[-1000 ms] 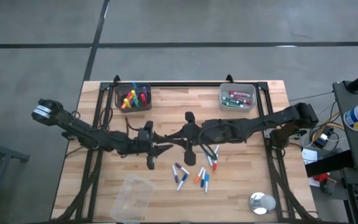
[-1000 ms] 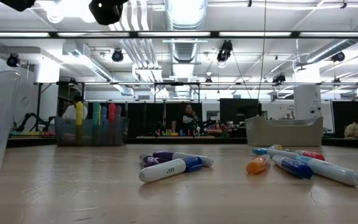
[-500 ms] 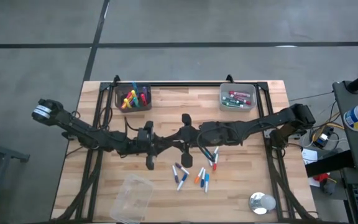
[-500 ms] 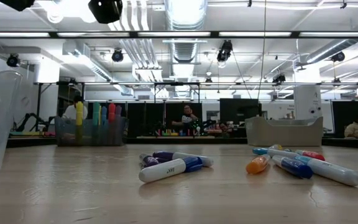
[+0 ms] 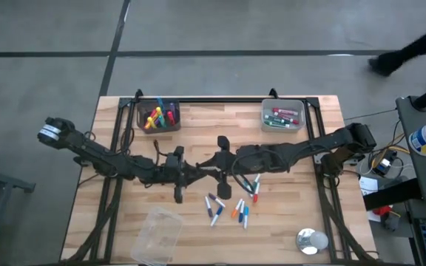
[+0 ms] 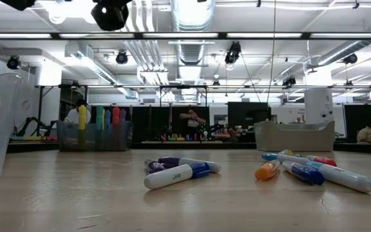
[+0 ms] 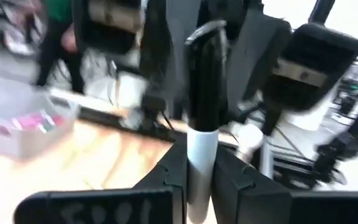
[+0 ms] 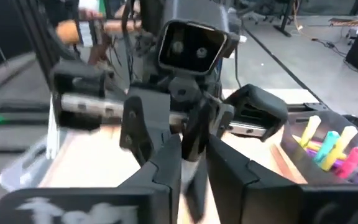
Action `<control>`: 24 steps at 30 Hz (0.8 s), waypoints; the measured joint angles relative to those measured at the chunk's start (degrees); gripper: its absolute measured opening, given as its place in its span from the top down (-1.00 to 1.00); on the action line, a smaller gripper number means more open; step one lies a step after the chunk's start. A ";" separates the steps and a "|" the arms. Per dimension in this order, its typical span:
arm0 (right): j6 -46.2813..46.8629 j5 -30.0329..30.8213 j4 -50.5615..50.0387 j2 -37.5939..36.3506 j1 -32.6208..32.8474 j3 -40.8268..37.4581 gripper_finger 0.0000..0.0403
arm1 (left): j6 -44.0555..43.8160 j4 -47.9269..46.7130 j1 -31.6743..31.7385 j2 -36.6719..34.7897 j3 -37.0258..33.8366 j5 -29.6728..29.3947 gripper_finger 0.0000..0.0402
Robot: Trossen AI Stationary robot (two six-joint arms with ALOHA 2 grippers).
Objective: Pick & Place Markers
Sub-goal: Put the black and white highlighter pen into the transparent bin
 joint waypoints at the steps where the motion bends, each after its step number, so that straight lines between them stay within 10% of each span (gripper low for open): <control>1: -0.66 0.01 -0.96 -0.50 0.09 0.00 0.63 | -1.76 -1.54 -0.07 -0.26 0.00 0.87 0.81; 11: -2.40 -0.19 -9.91 -4.16 1.29 0.17 0.22 | -20.67 -18.55 -2.87 -5.35 -0.13 10.91 0.81; 24: -0.79 0.09 -13.86 -3.70 1.17 -2.42 0.22 | -54.17 -43.58 -11.63 -14.44 -0.09 30.66 0.81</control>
